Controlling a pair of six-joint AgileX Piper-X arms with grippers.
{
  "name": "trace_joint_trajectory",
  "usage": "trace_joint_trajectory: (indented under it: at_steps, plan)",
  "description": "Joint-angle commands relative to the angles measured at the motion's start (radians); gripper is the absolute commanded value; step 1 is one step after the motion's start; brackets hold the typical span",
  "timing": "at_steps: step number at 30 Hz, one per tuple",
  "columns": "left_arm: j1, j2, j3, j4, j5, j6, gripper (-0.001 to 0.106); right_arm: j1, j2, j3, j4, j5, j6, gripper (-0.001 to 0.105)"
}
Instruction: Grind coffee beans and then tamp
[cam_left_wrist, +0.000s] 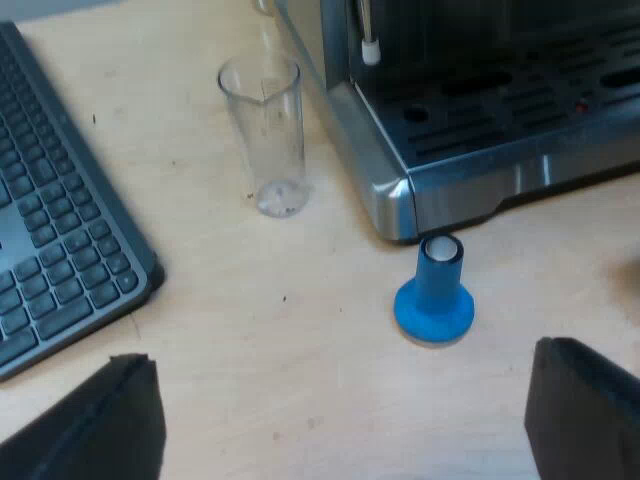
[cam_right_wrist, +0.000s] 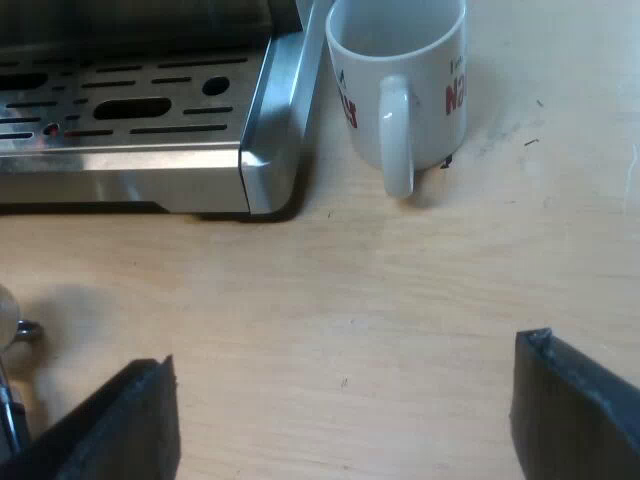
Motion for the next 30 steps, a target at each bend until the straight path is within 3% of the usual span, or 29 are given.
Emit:
trace_joint_trajectory:
  at_steps: [1,14,23,30]
  plan:
    - [0.0,-0.04,0.009,-0.012,0.003,-0.015,0.08,-0.004,-0.048,-0.007,0.005,-0.009,-0.014,0.07]
    - [0.0,-0.04,0.037,-0.012,0.028,-0.015,0.08,-0.004,-0.048,0.063,0.009,-0.009,0.013,0.07]
    - [0.0,-0.04,0.037,-0.093,0.029,-0.015,0.08,-0.004,-0.048,0.063,-0.107,-0.009,0.013,0.07]
    - [0.0,-0.04,0.05,-0.083,0.029,-0.015,0.08,-0.004,-0.048,0.125,-0.097,-0.009,0.03,0.07]
